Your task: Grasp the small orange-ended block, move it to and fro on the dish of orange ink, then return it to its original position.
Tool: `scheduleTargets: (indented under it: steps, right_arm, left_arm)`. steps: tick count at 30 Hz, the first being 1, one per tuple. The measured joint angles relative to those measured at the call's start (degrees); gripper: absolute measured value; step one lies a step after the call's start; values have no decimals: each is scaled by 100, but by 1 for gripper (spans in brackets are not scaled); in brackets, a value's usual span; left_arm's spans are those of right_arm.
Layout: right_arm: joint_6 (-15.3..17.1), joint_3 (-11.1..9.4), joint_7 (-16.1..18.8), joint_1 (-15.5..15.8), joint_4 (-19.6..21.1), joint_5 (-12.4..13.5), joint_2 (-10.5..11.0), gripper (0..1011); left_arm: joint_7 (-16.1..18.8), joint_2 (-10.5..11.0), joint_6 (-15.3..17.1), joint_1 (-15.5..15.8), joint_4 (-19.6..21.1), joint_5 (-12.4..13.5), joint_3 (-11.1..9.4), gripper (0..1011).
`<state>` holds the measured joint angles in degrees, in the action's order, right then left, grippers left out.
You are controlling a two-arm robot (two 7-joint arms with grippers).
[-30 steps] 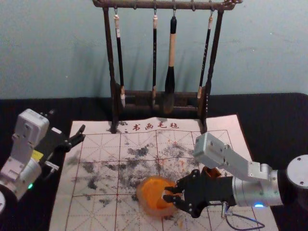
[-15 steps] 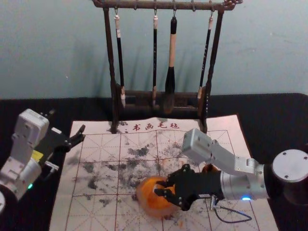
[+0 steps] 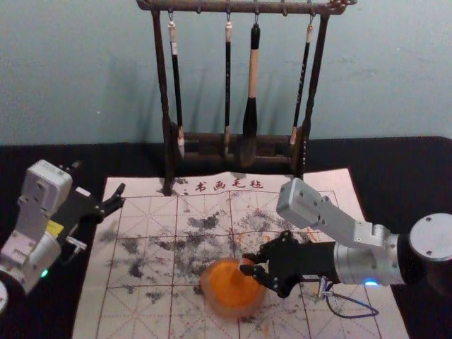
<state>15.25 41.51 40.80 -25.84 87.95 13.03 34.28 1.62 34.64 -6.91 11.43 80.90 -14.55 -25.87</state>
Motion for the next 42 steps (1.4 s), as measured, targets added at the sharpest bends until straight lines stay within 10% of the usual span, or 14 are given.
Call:
scheduleTargets:
  steps: [26, 42]
  right_arm:
    - [-38, -193, 1, 317, 483, 324, 269, 85]
    - [125, -821, -453, 578, 932, 701, 604, 85]
  left_arm:
    - [0, 0, 0, 0, 0, 0, 0, 1001]
    - [0, 0, 0, 0, 0, 0, 0, 1001]
